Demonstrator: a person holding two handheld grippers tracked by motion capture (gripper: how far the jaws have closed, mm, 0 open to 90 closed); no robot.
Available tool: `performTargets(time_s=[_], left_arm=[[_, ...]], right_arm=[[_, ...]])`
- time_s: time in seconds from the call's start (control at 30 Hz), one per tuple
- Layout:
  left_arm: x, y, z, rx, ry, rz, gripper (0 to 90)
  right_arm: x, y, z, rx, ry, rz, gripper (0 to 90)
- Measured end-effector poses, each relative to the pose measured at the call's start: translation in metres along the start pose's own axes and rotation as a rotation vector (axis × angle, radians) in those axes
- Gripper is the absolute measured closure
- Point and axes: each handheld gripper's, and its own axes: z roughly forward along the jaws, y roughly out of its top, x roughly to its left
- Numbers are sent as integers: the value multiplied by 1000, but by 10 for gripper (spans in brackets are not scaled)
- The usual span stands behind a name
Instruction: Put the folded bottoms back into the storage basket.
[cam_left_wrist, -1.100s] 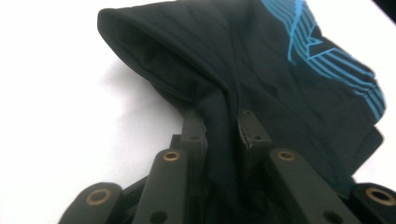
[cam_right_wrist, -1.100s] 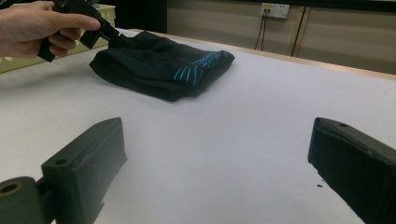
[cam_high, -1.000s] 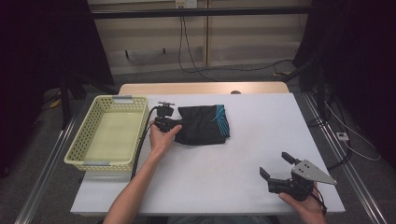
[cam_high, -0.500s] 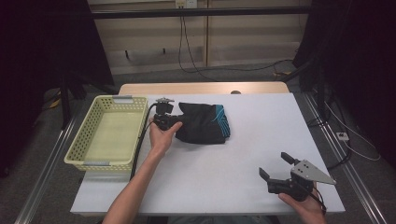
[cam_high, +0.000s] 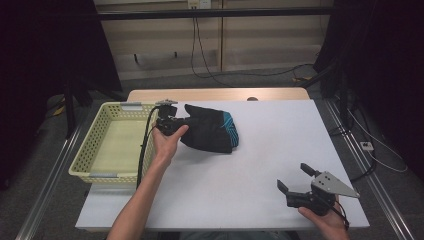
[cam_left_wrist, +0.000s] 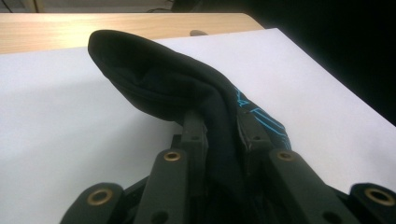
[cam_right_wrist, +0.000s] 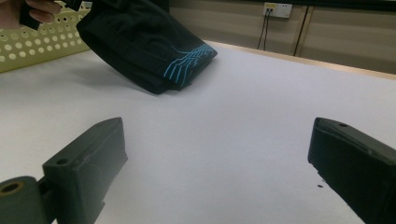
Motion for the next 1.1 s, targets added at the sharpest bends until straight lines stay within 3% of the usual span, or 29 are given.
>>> performTargets(time_s=[0.1,0.43,0.6,0.97,1.1], left_arm=[[-3,2,-2,-9,-10,0,766],[-18,12,-13,-16,-35,92,770],[-24,18,-22,-36,-25,116,771],[-33,23,-31,-32,6,147,772],[-40,26,-35,-22,41,211,773]], right_arm=[[0,0,0,0,1,1,40],[0,0,-1,-9,-1,0,44],[0,0,-1,-5,-1,4,44],[0,0,-1,-8,-1,4,43],[0,0,-1,-8,0,4,43]])
